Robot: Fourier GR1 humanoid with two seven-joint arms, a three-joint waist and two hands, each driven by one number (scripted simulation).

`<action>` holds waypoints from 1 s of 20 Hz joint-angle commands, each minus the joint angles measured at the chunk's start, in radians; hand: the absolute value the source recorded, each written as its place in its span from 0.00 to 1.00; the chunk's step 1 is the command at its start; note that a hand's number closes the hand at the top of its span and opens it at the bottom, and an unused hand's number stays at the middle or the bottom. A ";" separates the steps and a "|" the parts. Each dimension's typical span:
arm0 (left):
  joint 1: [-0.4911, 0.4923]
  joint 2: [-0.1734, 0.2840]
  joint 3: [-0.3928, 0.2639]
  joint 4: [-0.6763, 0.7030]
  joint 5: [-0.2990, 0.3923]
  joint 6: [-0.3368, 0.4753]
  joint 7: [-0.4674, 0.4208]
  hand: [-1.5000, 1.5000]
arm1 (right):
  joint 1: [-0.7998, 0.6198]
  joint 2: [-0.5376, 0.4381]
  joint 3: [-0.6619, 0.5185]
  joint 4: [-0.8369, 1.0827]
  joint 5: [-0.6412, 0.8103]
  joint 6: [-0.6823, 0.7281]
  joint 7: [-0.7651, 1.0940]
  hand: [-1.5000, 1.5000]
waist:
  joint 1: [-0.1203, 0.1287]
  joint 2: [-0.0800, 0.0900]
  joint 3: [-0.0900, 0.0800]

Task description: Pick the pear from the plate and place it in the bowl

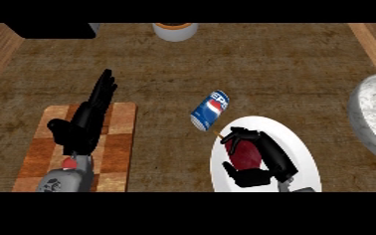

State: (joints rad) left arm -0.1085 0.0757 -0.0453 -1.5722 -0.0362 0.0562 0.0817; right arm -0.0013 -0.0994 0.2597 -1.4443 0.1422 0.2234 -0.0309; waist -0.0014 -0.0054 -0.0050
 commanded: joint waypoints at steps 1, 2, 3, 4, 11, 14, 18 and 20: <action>-0.023 -0.030 -0.034 -0.032 -0.039 0.024 0.045 0.50 | 0.000 0.031 0.000 0.020 -0.007 0.018 -0.011 1.00 | 0.001 0.005 0.005; -0.004 -0.004 0.004 -0.008 -0.005 -0.009 0.013 0.50 | 0.039 0.036 0.015 -0.094 0.045 -0.060 0.089 1.00 | -0.001 0.004 0.005; -0.072 -0.038 -0.009 0.044 -0.040 0.050 0.048 0.50 | 0.110 -0.036 -0.006 -0.223 0.036 -0.054 0.127 1.00 | -0.018 0.002 0.004; -0.048 0.003 0.023 0.015 0.007 -0.001 0.044 0.50 | 0.104 -0.026 -0.012 -0.212 0.101 -0.130 0.131 1.00 | -0.014 0.002 0.004; -0.055 -0.015 0.024 0.069 -0.012 0.019 -0.011 0.50 | 0.224 -0.071 -0.079 -0.534 0.224 -0.290 0.152 1.00 | -0.024 0.002 0.004; -0.025 0.001 0.033 0.038 0.004 0.001 0.001 0.50 | 0.320 -0.087 -0.053 -0.696 0.265 -0.312 0.109 1.00 | -0.020 0.000 0.004; -0.008 -0.050 -0.031 -0.006 -0.041 0.040 0.017 0.50 | 0.297 -0.064 -0.017 -0.853 0.428 -0.379 0.197 1.00 | -0.012 0.000 0.004; -0.035 0.015 0.027 -0.006 0.009 -0.017 0.042 0.50 | 0.300 -0.121 -0.071 -0.987 0.438 -0.326 0.277 1.00 | -0.012 0.001 0.003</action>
State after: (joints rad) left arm -0.1234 0.0666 -0.0363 -1.5661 -0.0495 0.0659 0.0971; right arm 0.3018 -0.1815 0.2225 -2.2574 0.5131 -0.1144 0.1586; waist -0.0182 -0.0060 -0.0016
